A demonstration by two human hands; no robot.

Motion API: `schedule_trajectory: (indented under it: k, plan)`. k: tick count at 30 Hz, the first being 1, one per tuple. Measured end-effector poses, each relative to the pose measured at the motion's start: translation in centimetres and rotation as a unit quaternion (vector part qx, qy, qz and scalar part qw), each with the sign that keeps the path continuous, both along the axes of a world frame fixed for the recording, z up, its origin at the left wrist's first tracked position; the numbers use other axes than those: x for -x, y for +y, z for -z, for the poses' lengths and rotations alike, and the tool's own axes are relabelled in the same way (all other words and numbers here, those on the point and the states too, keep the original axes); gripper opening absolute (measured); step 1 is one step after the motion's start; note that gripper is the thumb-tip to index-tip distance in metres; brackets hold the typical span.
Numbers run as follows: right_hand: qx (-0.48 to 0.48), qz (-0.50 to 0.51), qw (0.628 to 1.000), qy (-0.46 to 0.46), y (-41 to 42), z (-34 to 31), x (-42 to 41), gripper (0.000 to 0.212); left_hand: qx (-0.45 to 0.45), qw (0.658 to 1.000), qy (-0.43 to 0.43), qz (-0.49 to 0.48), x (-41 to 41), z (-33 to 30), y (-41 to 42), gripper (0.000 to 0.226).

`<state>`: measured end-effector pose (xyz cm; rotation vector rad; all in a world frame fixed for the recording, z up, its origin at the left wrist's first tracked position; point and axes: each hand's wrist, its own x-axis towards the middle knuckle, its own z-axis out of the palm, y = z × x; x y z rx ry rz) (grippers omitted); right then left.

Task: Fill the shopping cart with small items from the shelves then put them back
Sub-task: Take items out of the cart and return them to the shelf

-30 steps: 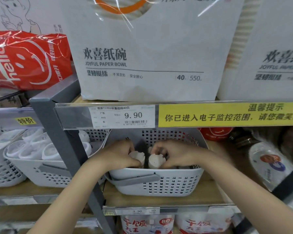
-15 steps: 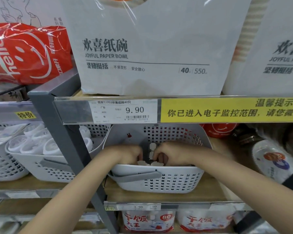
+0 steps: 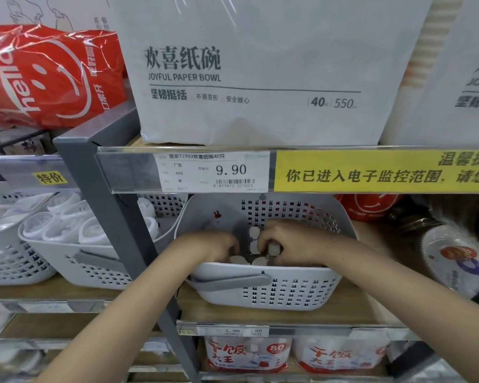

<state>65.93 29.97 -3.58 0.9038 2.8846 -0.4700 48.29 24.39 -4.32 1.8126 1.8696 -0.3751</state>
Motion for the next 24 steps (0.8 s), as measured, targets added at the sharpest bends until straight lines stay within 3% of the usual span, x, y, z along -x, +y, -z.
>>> schedule_trajectory:
  k: [4, 6, 9, 17, 24]
  plan:
    - [-0.025, 0.031, 0.998, -0.053, 0.4, 0.8, -0.3, 0.068, 0.012, 0.999, 0.033, 0.019, -0.1, -0.1, 0.0, 0.032]
    - [-0.024, 0.046, 0.994, -0.099, 0.6, 1.1, -0.4, 0.075, 0.022, 0.998, 0.041, 0.034, -0.3, -0.3, 0.0, 0.034]
    - [-0.028, 0.051, 0.988, -0.140, 0.9, 1.3, -0.3, 0.074, 0.034, 0.997, 0.051, 0.052, -0.4, -0.6, 0.2, 0.037]
    - [-0.002, 0.058, 0.990, -0.132, 0.9, 1.1, 0.0, 0.073, 0.070, 0.994, 0.043, 0.072, 0.0, -1.4, 0.2, 0.045]
    - [0.002, 0.059, 0.991, -0.122, 1.0, 1.2, 0.0, 0.073, 0.059, 0.996, 0.053, 0.046, 0.3, -0.3, 0.5, 0.030]
